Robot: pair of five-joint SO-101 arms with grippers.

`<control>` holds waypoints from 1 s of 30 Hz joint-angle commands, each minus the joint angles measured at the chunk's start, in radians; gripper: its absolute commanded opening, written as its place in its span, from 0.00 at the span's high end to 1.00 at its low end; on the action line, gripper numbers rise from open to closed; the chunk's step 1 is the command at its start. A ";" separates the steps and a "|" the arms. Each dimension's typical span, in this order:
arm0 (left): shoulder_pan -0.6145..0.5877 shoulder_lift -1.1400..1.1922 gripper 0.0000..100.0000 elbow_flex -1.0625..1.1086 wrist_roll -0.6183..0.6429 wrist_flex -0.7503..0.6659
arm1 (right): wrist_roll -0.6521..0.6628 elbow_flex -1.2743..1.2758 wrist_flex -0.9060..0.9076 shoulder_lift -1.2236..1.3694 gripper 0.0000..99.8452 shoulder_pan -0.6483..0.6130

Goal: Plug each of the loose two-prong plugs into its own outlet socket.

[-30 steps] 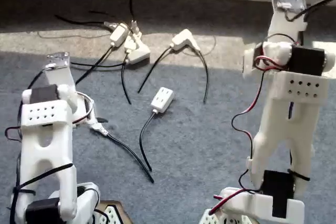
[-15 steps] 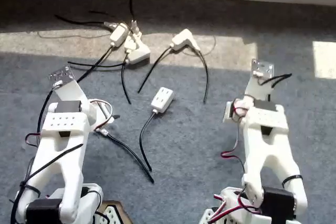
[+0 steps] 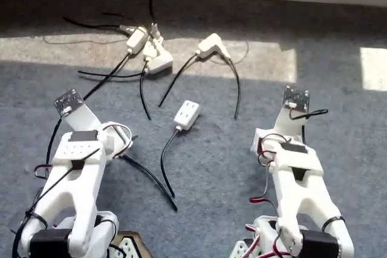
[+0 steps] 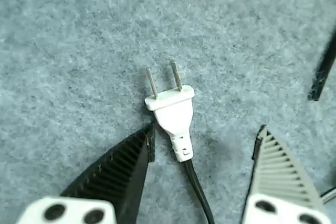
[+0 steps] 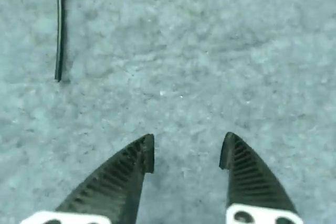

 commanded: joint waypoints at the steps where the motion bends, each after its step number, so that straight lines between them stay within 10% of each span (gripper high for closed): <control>1: 0.016 -0.024 0.70 0.028 0.009 -0.086 | -0.009 -0.004 -0.016 -0.033 0.79 -0.008; 30: 0.068 -0.024 0.70 0.030 0.011 -0.347 | -0.008 -0.001 -0.016 -0.038 0.79 -0.008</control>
